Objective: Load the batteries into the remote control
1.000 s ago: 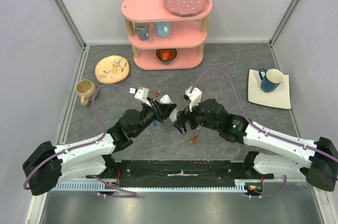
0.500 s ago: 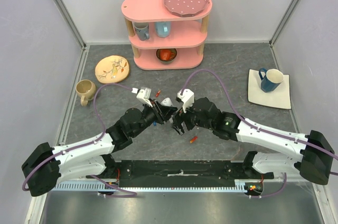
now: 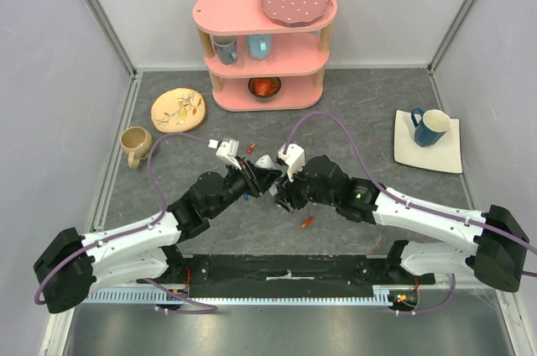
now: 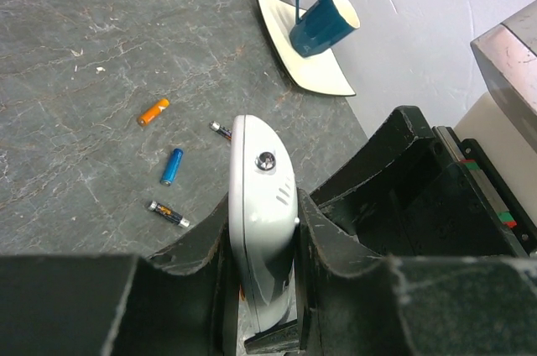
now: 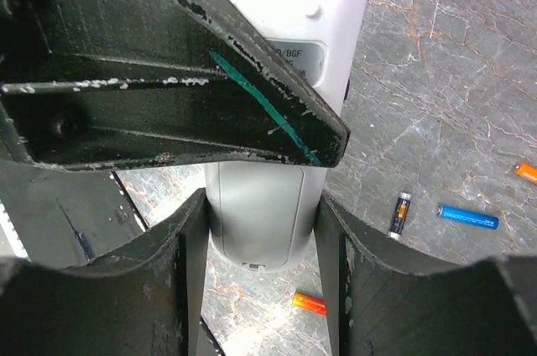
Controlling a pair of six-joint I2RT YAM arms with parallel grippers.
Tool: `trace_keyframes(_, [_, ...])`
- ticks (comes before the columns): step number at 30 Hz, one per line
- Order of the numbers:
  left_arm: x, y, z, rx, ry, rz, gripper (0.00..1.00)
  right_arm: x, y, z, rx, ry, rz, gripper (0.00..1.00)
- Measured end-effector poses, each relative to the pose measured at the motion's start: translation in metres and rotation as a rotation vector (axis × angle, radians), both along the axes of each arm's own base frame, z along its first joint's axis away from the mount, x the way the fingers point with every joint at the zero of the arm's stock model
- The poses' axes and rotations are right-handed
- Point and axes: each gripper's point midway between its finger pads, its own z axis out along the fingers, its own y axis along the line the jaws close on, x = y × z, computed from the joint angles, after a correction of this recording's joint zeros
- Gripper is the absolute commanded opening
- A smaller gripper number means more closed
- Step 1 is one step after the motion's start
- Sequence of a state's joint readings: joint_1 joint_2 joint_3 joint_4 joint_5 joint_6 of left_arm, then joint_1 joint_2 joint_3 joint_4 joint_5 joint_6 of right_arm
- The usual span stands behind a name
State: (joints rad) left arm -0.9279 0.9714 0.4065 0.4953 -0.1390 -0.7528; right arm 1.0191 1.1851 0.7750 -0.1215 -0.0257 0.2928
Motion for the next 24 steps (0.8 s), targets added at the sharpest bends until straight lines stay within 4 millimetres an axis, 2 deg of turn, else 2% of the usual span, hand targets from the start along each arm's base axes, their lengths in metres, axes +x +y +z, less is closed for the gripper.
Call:
trace_keyframes(8, [-0.0014,-0.0001,0.0026,-0.007,-0.004,-0.009,0.41,0.0004,-0.0020,0.0015,-0.026,-0.020,0.019,0.39])
trace_keyframes(13, [-0.0044,-0.0011,0.0059,-0.015,-0.009,-0.025,0.43,0.0013,-0.0032,0.0016,-0.048,-0.040,0.037,0.38])
trace_keyframes(19, [-0.0061,-0.0016,0.0070,-0.018,-0.011,-0.035,0.36,0.0013,-0.0043,0.0013,-0.061,-0.049,0.047,0.37])
trace_keyframes(22, [-0.0064,-0.0011,0.0043,-0.013,-0.008,-0.035,0.25,0.0009,-0.0053,0.0001,-0.070,-0.051,0.051,0.37])
trace_keyframes(24, [-0.0065,-0.0005,0.0021,-0.010,-0.005,-0.034,0.22,0.0005,-0.0062,-0.0009,-0.076,-0.050,0.054,0.36])
